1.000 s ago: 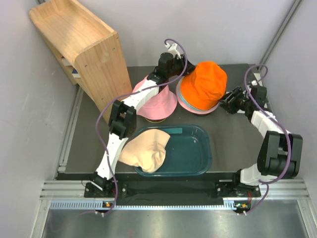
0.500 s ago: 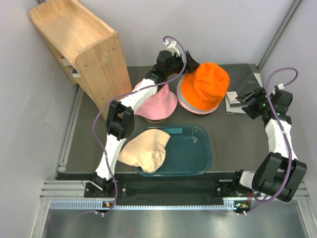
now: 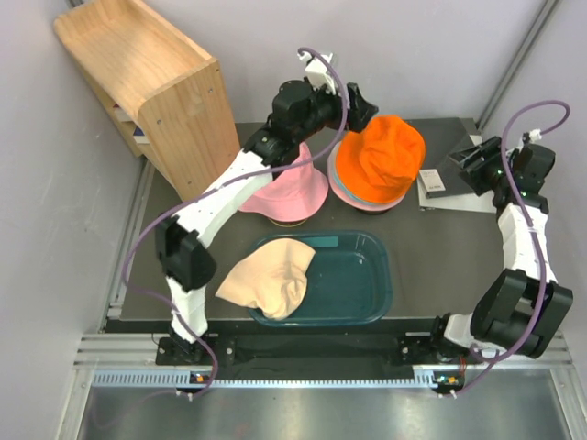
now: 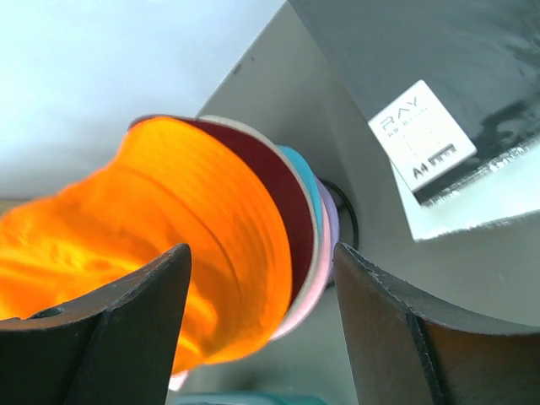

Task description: Stack the hats

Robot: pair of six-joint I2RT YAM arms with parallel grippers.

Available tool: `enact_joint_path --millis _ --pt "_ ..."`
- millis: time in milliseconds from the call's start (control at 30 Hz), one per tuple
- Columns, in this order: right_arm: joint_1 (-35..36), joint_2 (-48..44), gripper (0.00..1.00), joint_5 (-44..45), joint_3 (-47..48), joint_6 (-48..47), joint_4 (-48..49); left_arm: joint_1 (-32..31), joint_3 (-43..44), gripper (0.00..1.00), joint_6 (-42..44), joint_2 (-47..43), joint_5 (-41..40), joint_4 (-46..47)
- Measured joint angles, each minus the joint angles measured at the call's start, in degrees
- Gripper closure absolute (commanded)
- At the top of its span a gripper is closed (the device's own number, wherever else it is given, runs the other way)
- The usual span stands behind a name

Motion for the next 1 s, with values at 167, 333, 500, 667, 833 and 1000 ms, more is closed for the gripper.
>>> enact_joint_path --millis 167,333,500,667,833,1000 --pt "0.31 4.55 0.34 0.7 1.57 5.05 6.54 -6.88 -13.7 0.04 7.21 -15.47 -9.86 -6.95" --pt "2.19 7.19 0.34 3.06 4.17 8.09 10.21 -15.37 -35.08 0.09 4.72 -31.98 -21.66 -17.29" --pt "4.9 6.95 0.34 5.18 4.46 9.64 13.6 -19.67 -47.3 0.12 -7.56 -37.62 -28.35 -33.7" --pt "6.01 5.46 0.34 6.23 2.91 10.73 15.15 -23.8 -50.47 0.19 -18.43 -35.45 -28.76 -46.03" --pt "6.21 2.69 0.35 6.43 0.2 11.47 15.96 -28.11 -50.47 0.24 -27.69 -31.71 -30.4 -53.92" --pt "6.62 0.66 0.34 6.4 -1.33 11.89 16.11 -29.27 -51.1 0.28 -33.18 -30.45 -31.5 -56.48"
